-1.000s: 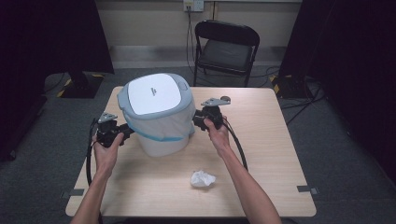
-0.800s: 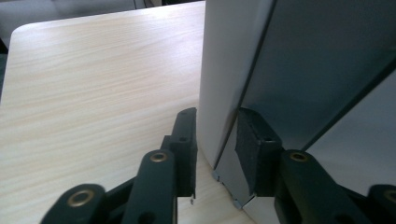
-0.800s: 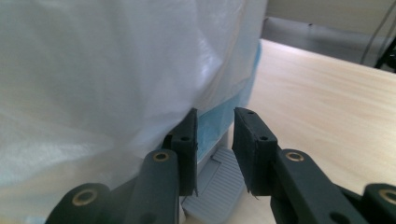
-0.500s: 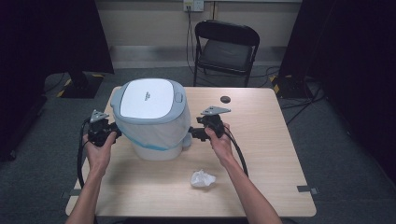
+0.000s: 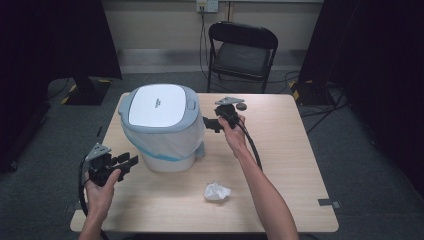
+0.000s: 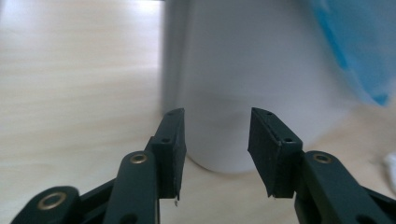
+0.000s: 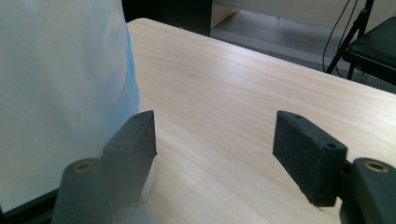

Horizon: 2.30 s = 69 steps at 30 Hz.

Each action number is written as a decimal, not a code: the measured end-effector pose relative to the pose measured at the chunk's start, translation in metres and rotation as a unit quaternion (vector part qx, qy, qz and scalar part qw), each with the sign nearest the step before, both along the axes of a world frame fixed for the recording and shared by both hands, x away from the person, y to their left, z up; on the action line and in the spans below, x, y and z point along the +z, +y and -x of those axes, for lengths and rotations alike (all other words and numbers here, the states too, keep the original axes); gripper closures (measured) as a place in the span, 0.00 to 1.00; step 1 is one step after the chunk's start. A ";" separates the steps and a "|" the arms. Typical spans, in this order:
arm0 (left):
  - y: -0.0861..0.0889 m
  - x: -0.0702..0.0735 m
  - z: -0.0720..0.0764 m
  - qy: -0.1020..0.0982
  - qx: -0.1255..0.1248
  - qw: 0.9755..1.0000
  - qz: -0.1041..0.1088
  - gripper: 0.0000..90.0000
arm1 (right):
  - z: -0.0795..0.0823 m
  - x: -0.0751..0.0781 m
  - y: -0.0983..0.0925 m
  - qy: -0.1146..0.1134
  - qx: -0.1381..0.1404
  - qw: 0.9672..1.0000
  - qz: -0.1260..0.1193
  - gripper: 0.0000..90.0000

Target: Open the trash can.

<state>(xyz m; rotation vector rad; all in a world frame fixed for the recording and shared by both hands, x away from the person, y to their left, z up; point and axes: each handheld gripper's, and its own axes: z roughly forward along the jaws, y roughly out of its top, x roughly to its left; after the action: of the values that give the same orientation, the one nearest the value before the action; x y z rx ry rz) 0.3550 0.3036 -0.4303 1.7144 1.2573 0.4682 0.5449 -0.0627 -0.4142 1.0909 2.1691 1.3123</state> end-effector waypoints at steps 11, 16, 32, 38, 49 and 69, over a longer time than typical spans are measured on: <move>-0.019 0.002 -0.003 -0.004 -0.006 1.000 -0.008 0.57 | -0.009 -0.003 0.012 0.014 0.023 0.998 -0.057 0.31; -0.019 0.003 -0.003 -0.011 -0.012 1.000 -0.011 0.56 | -0.002 -0.002 0.014 0.024 0.038 0.997 -0.067 0.55; 0.010 0.009 -0.041 0.004 0.064 0.997 -0.044 0.58 | 0.030 0.001 0.018 0.021 0.097 0.995 -0.033 0.34; 0.013 0.010 -0.060 0.005 0.080 0.995 -0.053 0.59 | 0.008 -0.011 0.012 0.003 0.013 1.000 0.004 0.35; 0.021 0.008 -0.095 0.007 0.078 0.996 -0.054 0.62 | -0.022 0.001 0.033 -0.020 0.016 0.998 -0.055 0.52; 0.033 -0.003 -0.117 -0.001 0.042 0.999 -0.021 0.81 | 0.047 0.009 0.030 -0.020 0.119 0.993 -0.018 0.49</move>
<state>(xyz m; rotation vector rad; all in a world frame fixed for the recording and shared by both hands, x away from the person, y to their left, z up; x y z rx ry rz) 0.4720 0.3368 -0.4335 1.7006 1.3302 0.5496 0.4979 -0.0323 -0.4049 0.8309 2.3093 1.4656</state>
